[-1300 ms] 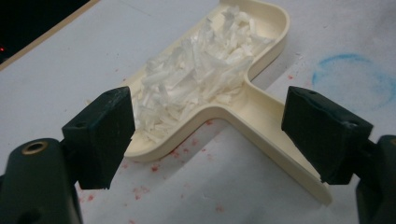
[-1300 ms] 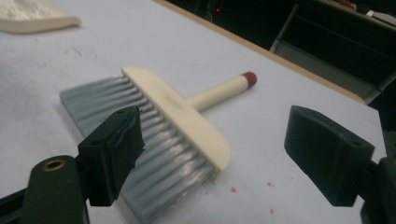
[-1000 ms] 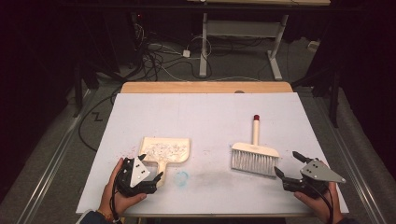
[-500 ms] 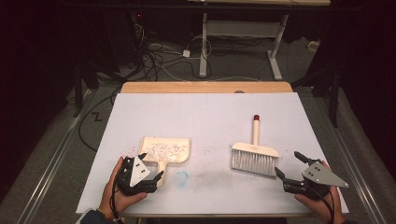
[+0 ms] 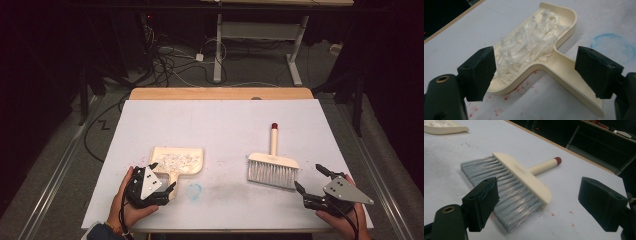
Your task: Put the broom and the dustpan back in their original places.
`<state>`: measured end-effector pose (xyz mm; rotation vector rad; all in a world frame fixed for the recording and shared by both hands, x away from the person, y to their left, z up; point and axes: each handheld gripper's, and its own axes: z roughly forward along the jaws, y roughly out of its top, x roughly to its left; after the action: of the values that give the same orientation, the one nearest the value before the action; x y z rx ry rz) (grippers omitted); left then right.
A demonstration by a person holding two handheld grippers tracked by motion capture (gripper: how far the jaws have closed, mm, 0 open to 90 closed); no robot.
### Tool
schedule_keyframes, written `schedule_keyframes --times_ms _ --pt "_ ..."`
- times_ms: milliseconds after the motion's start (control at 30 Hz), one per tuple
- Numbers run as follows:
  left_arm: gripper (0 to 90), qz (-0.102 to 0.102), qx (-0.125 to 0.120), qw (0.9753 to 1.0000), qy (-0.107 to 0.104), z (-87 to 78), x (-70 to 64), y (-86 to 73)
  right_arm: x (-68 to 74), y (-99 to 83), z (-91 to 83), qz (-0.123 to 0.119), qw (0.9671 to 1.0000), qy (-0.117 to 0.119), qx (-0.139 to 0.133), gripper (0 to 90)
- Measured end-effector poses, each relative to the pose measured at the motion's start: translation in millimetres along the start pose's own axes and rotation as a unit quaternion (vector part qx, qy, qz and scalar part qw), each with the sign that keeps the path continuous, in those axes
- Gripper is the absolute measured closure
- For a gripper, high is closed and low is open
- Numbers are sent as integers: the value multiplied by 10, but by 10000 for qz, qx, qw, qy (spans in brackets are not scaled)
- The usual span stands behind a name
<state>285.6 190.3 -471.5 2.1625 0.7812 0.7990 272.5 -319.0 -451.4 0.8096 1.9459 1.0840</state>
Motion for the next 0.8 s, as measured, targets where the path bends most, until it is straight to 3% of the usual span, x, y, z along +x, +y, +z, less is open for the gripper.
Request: schedule_keyframes --times_ms 200,800 --pt "168 44 45 10000 -59 20 -11 6 -2 2 -10 -15 10000 -14 -6 172" --pt "167 -62 141 9999 68 27 -8 -7 66 58 117 -221 9997 104 58 172"
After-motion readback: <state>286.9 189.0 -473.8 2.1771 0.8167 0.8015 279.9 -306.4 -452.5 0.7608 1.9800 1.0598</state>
